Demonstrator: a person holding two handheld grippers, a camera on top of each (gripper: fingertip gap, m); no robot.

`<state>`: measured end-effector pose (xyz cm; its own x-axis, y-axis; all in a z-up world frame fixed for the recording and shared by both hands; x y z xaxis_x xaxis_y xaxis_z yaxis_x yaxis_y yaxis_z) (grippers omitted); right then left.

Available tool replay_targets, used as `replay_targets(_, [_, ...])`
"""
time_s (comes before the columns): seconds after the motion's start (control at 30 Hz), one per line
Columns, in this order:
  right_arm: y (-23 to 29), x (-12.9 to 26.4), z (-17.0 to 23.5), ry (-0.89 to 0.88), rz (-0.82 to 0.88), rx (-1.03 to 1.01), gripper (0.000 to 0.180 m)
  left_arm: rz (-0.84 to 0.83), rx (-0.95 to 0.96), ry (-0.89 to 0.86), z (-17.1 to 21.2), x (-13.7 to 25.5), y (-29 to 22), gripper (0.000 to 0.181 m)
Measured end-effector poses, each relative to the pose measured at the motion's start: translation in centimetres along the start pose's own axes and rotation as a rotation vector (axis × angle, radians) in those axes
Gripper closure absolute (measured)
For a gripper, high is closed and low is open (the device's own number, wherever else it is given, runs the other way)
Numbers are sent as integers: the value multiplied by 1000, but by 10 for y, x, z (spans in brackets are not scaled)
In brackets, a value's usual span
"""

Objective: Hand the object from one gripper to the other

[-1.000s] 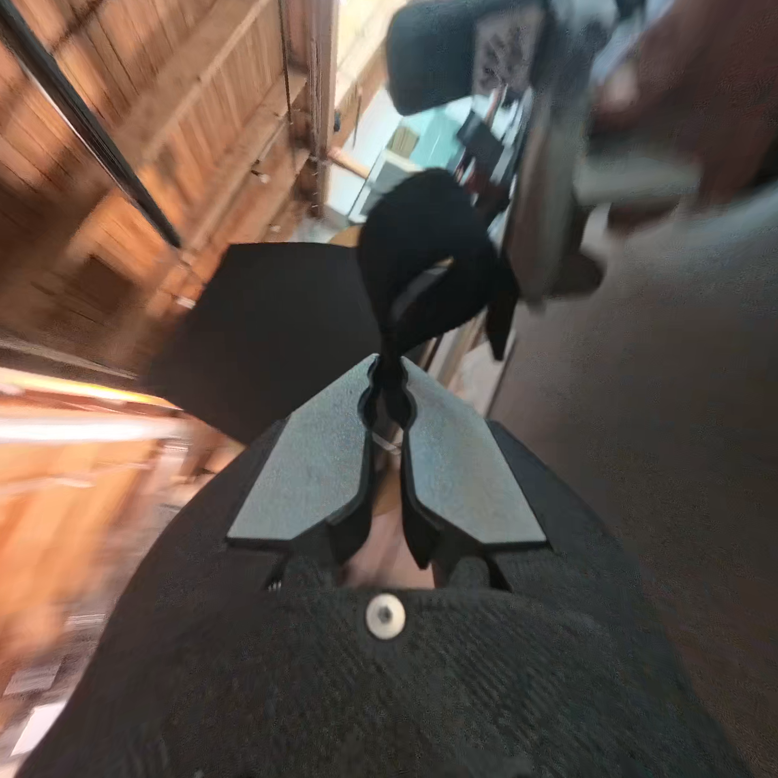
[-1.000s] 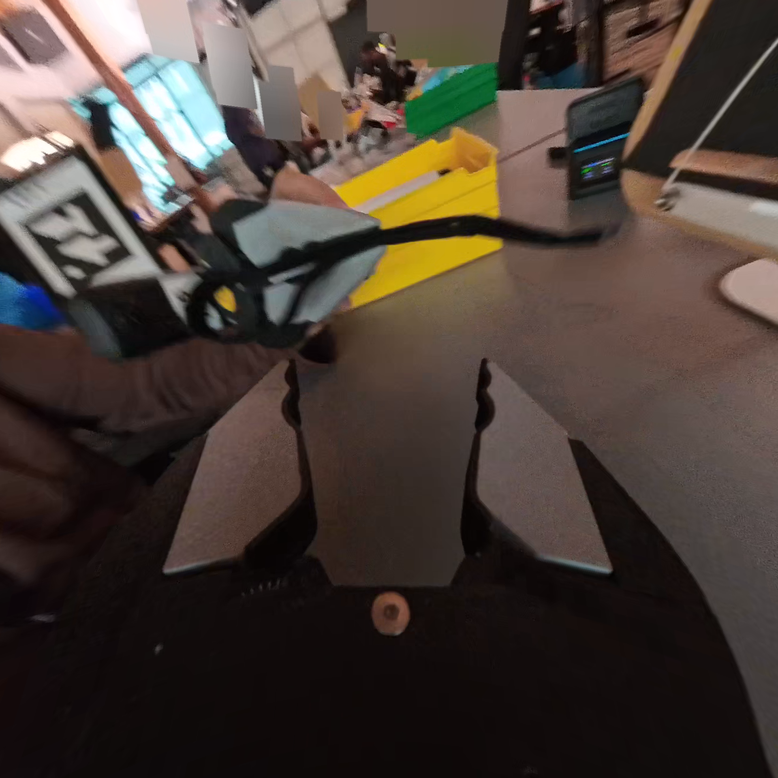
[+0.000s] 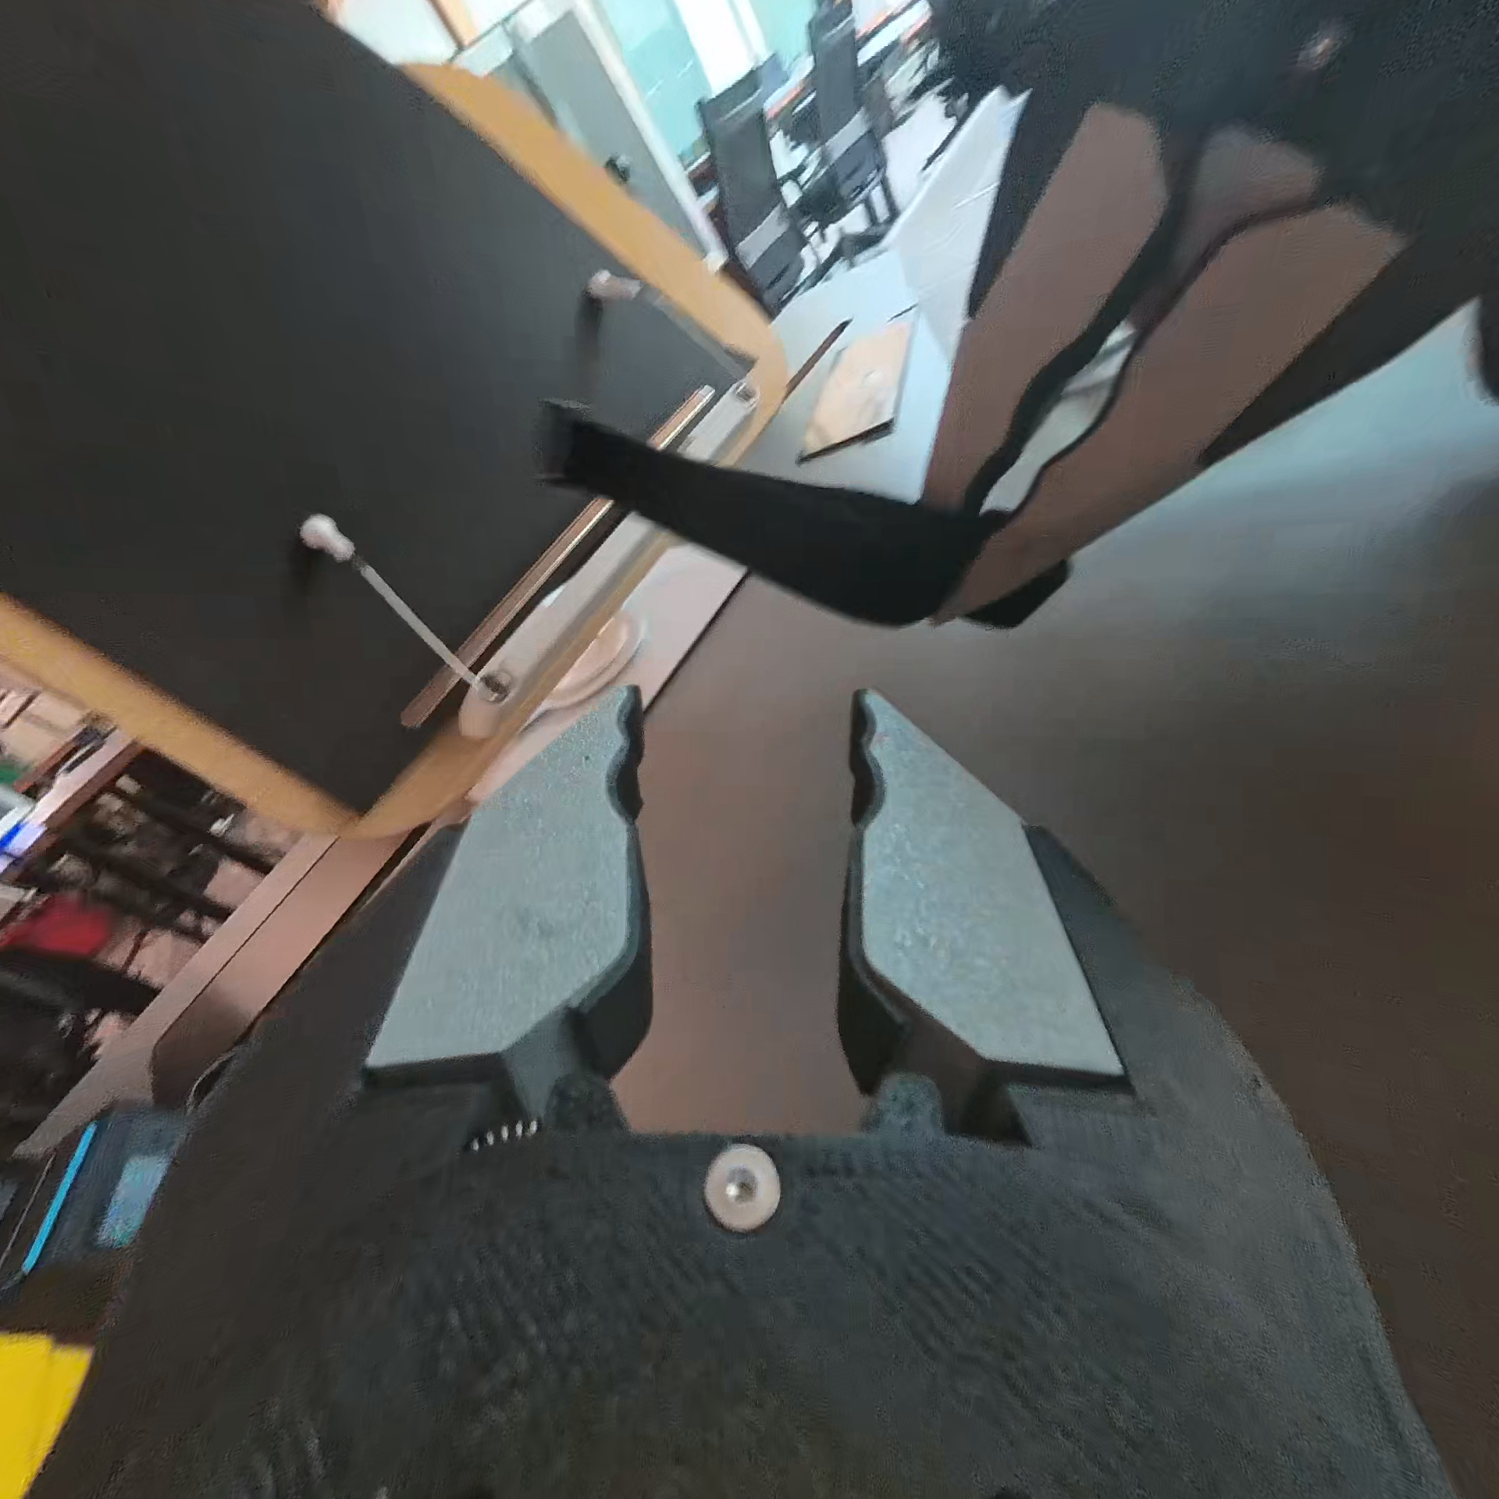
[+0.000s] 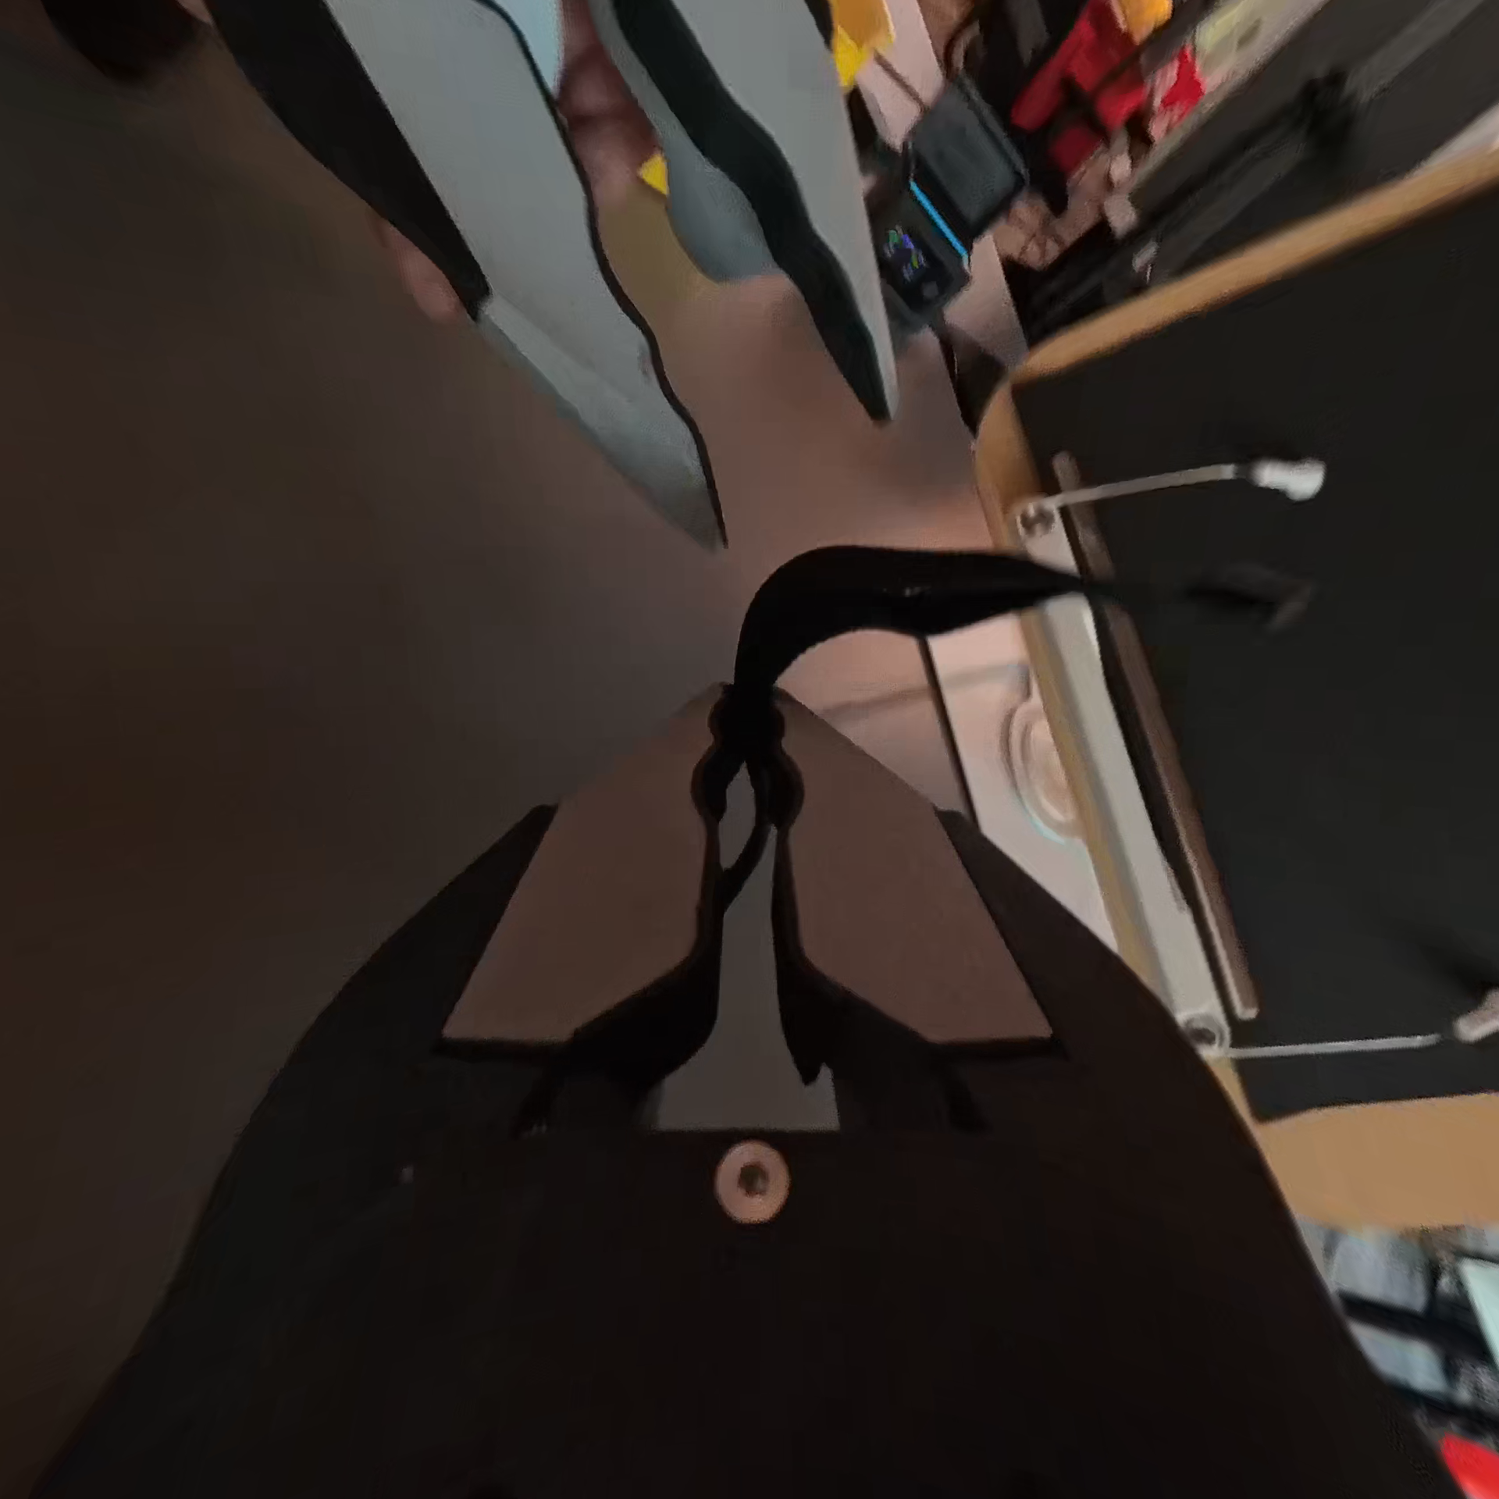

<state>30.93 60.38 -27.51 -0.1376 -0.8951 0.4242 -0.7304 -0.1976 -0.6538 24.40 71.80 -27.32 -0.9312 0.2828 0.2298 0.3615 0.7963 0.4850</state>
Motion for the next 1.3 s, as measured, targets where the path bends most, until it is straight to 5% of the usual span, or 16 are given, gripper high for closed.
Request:
replay_targets(0.03, [5, 0, -4, -18, -11, 26, 179, 27, -22, -19, -4, 0, -6, 132])
replay_targets(0.2, [17, 0, -5, -13, -59, 70, 179, 42, -242, -29, -11, -2, -28, 134])
replay_targets(0.3, [22, 1, -8, -31, -92, 71, 178, 121, -196, -79, -17, 0, -35, 130])
replay_targets(0.53, [26, 3, -11, -76, -125, 13, 171, 263, -64, -192, -30, 8, -36, 158])
replay_targets(0.63, [15, 5, -6, -82, -146, -92, 137, 97, -190, -123, -27, 7, -25, 170])
replay_targets(0.7, [4, 8, 1, -65, -137, -152, 136, -93, -443, 1, -19, 5, -20, 171])
replay_targets(0.8, [-4, 13, 1, -133, -181, -261, 129, -165, -716, 118, -8, -2, -24, 173])
replay_targets(0.93, [3, 16, -9, -193, -341, -365, 144, -203, -826, 140, -7, -4, -25, 174])
replay_targets(1.2, [-18, 30, -20, -396, -717, -900, 140, -424, -1174, 128, -21, -13, -29, 173])
replay_targets(1.3, [-14, 16, -11, -293, -747, -1005, 146, -440, -1227, 124, -23, -20, -37, 173])
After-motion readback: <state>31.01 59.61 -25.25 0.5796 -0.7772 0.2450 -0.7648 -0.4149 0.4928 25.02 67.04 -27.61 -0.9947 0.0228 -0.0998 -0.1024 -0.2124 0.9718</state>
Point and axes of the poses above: each gripper's, where its closed fingertips meet, x back along the fingers, z out of its underside, y = z × x across the jaws, the point moved 7 cm from there along x, back along the fingers, and after that the axes turned 5 degrees about z, right-handed, at the moved point
